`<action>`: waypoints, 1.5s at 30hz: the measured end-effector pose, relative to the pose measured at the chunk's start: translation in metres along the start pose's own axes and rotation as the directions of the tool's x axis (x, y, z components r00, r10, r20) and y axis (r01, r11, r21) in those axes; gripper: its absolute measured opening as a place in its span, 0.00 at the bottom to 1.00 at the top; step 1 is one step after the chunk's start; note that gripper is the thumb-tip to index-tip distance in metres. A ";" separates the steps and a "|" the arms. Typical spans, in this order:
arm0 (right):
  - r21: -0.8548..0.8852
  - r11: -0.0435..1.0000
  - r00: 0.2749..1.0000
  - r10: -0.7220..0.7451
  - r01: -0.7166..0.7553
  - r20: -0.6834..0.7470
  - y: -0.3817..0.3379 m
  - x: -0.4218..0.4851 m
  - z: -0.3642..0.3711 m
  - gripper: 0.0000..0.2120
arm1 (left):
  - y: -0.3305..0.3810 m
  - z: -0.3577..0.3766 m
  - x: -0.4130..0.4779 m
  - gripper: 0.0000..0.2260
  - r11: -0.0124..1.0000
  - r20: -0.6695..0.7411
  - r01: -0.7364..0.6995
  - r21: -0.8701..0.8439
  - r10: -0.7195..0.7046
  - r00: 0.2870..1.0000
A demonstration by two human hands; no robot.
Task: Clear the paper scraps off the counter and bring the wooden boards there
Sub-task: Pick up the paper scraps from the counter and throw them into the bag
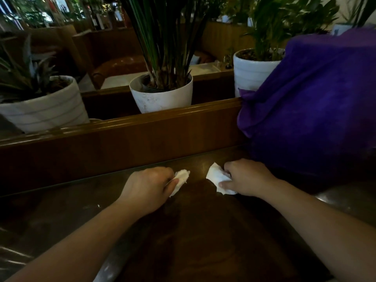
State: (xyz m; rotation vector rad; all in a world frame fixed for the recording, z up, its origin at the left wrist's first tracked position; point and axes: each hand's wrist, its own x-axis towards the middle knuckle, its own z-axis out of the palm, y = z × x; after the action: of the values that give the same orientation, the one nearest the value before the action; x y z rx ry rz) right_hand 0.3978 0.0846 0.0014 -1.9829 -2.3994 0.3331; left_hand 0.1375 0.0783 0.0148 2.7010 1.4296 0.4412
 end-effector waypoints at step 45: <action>0.870 0.250 0.513 0.858 -0.424 0.004 0.052 -0.483 0.196 0.09 | 0.305 0.136 -0.132 0.14 0.776 0.112 -0.492 -0.396 0.572 0.813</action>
State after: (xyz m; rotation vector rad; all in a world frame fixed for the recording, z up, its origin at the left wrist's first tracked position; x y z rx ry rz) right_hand 0.5156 -0.4061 -0.1381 -2.0663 -0.6422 0.6551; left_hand 0.3491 -0.1912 -0.0900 2.6977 0.4380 0.3481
